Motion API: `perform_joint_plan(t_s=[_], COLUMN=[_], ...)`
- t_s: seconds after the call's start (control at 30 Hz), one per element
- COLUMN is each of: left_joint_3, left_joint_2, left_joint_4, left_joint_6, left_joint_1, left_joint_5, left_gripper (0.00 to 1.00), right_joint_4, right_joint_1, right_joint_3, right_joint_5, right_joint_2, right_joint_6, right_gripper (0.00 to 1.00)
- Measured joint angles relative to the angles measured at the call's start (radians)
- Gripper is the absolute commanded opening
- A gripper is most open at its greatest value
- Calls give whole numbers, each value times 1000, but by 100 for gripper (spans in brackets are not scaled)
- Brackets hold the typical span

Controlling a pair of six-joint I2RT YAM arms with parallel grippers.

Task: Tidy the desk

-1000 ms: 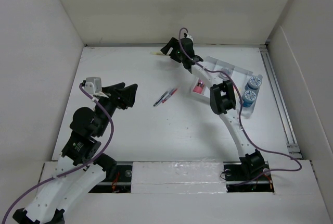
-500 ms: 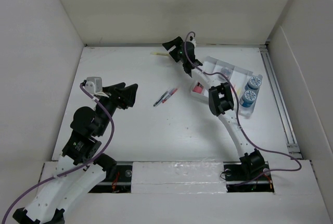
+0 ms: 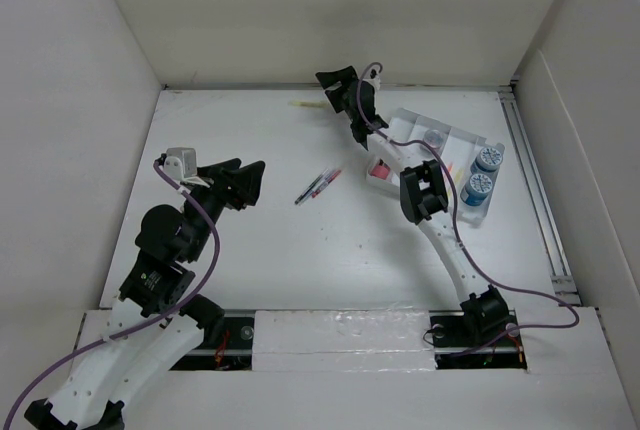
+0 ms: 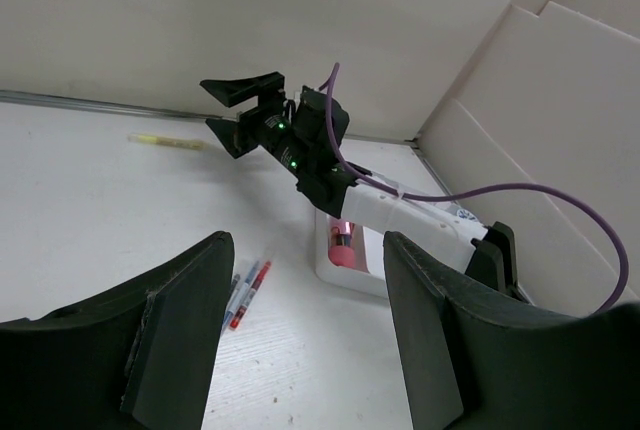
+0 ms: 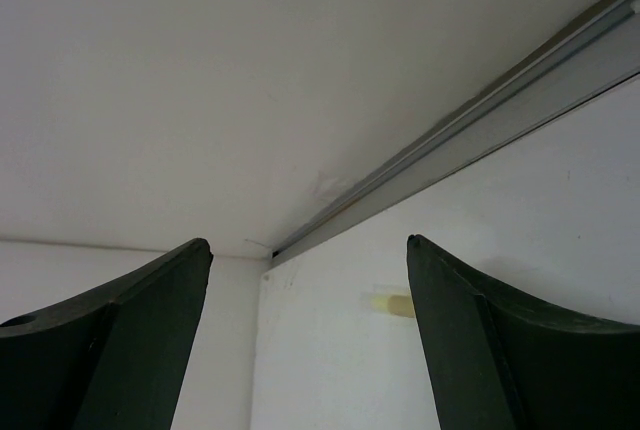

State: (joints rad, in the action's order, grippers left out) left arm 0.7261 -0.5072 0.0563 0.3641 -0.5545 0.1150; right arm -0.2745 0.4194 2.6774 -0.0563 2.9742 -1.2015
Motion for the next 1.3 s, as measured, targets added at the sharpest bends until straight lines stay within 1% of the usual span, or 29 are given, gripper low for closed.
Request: perform_joint_plan(t_s=[0.17,0.43,0.6,0.7,0.73,0.8,0.93,0.97,1.0,1.07,1.1,1.17,1.23,1.27,1.3], left_joint_3=[0,0,0,0,0,0,0,0,0,0,0,0,0,0,0], left_joint_2=[1,2,13,21,24,29,35,35,35,35,35,35,35,35,35], left_joint_4=[0,0,0,0,0,0,0,0,0,0,0,0,0,0,0], left_joint_6=[-1,-5,-8,-9,-9,-10,-12,-12,-12,-12,-12,-12,-12,-12,-12], left_joint_1=[0,0,0,0,0,0,0,0,0,0,0,0,0,0,0], left_joint_5=[2,2,6,10,11,13,17,17,17,16,16,16,16,16,16], left_gripper=[58,57,57,58,58,58,58,58,58,58,58,58,58,58,58], right_joint_4=[15,84,79,97,85,70,-63,-92,-121,-154,-157,-168,-146,-140,-135], right_joint_1=[0,9,18,24,26,38,93,109,127,159,166,165,153,146,137], right_joint_3=[0,-5,-51,-133,-213,-451,-1021,-1135,-1245,-1364,-1371,-1334,-1242,-1184,-1118], right_joint_5=[0,16,31,54,65,77,67,63,59,61,61,64,69,76,78], right_joint_2=[0,0,-15,-75,-120,-256,-608,-683,-760,-863,-882,-884,-852,-822,-792], right_joint_6=[-8,-8,-10,11,25,61,137,149,159,180,198,247,299,328,355], right_gripper=[83,83,84,85,84,84,84,84,84,83,77,74,63,55,45])
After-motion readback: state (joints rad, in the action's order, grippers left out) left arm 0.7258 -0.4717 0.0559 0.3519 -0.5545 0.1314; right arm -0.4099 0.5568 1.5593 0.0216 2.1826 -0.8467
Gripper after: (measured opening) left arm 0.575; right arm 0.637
